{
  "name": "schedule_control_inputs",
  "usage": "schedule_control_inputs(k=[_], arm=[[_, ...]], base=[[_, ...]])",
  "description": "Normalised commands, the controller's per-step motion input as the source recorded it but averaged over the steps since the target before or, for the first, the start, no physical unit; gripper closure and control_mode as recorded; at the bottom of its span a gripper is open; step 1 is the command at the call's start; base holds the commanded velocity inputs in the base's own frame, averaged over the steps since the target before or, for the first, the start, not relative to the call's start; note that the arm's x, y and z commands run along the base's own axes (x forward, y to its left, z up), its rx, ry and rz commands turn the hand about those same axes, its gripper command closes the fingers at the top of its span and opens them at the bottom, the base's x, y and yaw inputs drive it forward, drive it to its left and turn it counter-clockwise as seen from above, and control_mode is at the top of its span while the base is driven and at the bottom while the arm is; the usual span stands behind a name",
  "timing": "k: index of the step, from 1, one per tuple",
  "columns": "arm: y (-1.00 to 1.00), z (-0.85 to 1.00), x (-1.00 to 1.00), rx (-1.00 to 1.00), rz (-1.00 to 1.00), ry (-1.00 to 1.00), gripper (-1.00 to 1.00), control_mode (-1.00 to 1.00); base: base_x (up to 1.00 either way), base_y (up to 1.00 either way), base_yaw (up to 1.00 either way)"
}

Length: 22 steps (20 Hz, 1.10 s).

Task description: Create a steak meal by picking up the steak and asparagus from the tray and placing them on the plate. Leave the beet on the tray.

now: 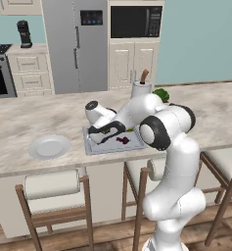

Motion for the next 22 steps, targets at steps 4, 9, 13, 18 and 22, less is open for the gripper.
schedule_control_inputs(k=[4,9,13,18,22], arm=[[0.00,-0.28,0.34,0.00,0.00,0.00,-1.00,-1.00],[0.00,-0.21,0.38,0.00,0.00,0.00,-1.00,-1.00],[0.00,-0.22,0.38,0.00,0.00,0.00,-1.00,-1.00],[0.00,-0.22,0.25,0.00,0.00,0.00,1.00,-1.00],[0.00,-0.04,0.01,0.00,0.00,0.00,1.00,-1.00]], base=[[0.00,0.00,0.00],[0.00,0.00,0.00],[0.00,0.00,0.00],[0.00,0.00,0.00],[0.00,0.00,0.00]])
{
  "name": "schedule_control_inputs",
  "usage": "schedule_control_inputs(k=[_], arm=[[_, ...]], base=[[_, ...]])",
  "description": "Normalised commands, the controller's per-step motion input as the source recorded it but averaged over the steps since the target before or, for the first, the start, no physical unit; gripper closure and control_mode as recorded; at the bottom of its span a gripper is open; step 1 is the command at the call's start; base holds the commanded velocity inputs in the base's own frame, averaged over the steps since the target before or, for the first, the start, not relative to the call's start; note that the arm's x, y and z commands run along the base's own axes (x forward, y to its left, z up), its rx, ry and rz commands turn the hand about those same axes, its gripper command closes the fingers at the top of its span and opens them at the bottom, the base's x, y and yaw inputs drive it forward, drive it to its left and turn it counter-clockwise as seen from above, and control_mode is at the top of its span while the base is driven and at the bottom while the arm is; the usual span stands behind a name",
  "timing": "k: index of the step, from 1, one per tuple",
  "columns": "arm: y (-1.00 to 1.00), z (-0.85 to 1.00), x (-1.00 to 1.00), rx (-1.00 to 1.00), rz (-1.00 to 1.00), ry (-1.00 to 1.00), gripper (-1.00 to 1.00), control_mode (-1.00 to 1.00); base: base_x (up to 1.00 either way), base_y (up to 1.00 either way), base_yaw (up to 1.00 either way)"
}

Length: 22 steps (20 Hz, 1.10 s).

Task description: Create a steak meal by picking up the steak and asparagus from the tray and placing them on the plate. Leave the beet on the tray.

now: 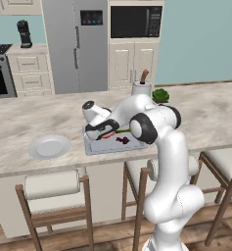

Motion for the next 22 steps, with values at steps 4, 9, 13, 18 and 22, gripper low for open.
schedule_control_inputs(k=[4,9,13,18,22], arm=[[0.00,-0.01,-0.20,0.00,0.03,-0.03,1.00,-1.00],[0.25,0.46,-0.60,-0.01,0.07,-0.15,1.00,-1.00],[0.49,0.68,-0.58,0.00,0.08,-0.16,1.00,-1.00],[0.73,0.54,-0.37,0.00,0.09,-0.03,1.00,-1.00],[0.85,0.26,-0.08,0.00,0.09,0.02,1.00,-1.00]], base=[[0.00,0.00,0.00],[0.00,0.00,0.00],[0.00,0.00,0.00],[0.00,0.00,0.00],[0.00,0.00,0.00]])
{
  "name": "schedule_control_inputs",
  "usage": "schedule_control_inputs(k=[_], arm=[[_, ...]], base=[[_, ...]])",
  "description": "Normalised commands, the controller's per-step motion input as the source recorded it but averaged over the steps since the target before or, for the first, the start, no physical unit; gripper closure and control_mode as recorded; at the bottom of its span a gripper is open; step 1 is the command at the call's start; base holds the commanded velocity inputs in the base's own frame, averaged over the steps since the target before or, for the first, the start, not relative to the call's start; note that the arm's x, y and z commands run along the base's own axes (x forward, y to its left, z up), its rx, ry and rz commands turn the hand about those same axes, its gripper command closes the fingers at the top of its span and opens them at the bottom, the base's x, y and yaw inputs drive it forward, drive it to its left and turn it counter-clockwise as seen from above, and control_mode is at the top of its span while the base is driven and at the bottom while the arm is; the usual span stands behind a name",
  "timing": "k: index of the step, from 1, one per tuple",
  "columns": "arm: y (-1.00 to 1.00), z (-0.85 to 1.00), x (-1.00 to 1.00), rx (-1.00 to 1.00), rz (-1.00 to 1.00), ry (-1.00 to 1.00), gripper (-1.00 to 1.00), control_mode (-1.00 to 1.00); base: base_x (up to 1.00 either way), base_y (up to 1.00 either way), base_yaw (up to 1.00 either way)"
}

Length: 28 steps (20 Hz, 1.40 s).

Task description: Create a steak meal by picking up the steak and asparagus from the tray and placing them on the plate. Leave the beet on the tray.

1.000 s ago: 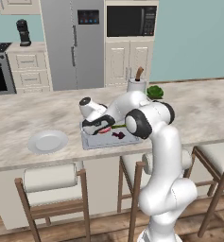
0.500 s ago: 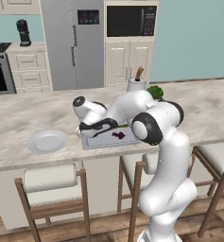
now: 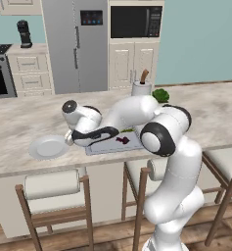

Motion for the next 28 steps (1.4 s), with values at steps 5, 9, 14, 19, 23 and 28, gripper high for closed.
schedule_control_inputs(k=[5,9,14,19,23,28], arm=[[0.87,0.04,0.00,0.00,0.10,0.10,1.00,-1.00],[0.77,-0.10,0.00,0.00,0.12,0.09,1.00,-1.00],[0.68,-0.34,0.00,-0.01,0.12,0.05,1.00,-1.00],[0.51,-0.49,0.09,-0.03,0.10,0.01,1.00,-1.00],[0.43,-0.43,0.18,-0.02,0.07,0.00,1.00,-1.00],[0.23,-0.29,0.34,0.00,0.03,0.00,1.00,-1.00]], base=[[0.00,0.00,0.00],[0.00,0.00,0.00],[0.00,0.00,0.00],[0.00,0.00,0.00],[0.00,0.00,0.00],[0.00,0.00,0.00]])
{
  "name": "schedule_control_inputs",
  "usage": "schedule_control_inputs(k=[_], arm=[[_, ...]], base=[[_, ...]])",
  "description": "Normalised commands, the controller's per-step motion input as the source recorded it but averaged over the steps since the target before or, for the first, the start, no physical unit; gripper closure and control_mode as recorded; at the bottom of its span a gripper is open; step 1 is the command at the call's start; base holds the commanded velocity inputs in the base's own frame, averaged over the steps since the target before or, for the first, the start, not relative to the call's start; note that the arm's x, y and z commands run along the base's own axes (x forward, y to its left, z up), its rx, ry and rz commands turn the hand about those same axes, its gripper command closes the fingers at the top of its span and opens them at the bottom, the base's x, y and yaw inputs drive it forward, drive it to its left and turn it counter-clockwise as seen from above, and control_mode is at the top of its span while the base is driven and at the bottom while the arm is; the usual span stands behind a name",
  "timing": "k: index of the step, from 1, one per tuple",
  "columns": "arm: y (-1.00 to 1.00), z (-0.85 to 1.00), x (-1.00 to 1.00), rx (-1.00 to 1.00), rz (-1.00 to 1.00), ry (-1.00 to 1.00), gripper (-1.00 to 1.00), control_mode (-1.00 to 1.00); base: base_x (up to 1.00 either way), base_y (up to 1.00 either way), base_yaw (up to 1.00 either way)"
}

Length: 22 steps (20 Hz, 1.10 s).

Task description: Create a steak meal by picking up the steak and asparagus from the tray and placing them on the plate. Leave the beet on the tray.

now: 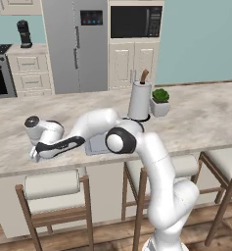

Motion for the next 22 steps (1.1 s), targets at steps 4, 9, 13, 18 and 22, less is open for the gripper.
schedule_control_inputs(k=[4,9,13,18,22], arm=[[0.08,-0.20,0.40,0.00,0.01,0.00,-1.00,-1.00],[0.01,-0.11,0.29,0.00,0.01,0.00,-1.00,-1.00],[0.00,0.00,0.01,0.00,0.01,0.00,-1.00,-1.00],[-0.05,0.04,-0.37,0.00,0.00,0.00,-1.00,-1.00],[-0.23,0.36,-0.44,0.00,0.00,-0.06,-1.00,-1.00]], base=[[0.00,0.00,0.00],[0.00,0.00,0.00],[0.00,0.00,0.00],[0.00,0.00,0.00],[0.00,0.00,0.00]])
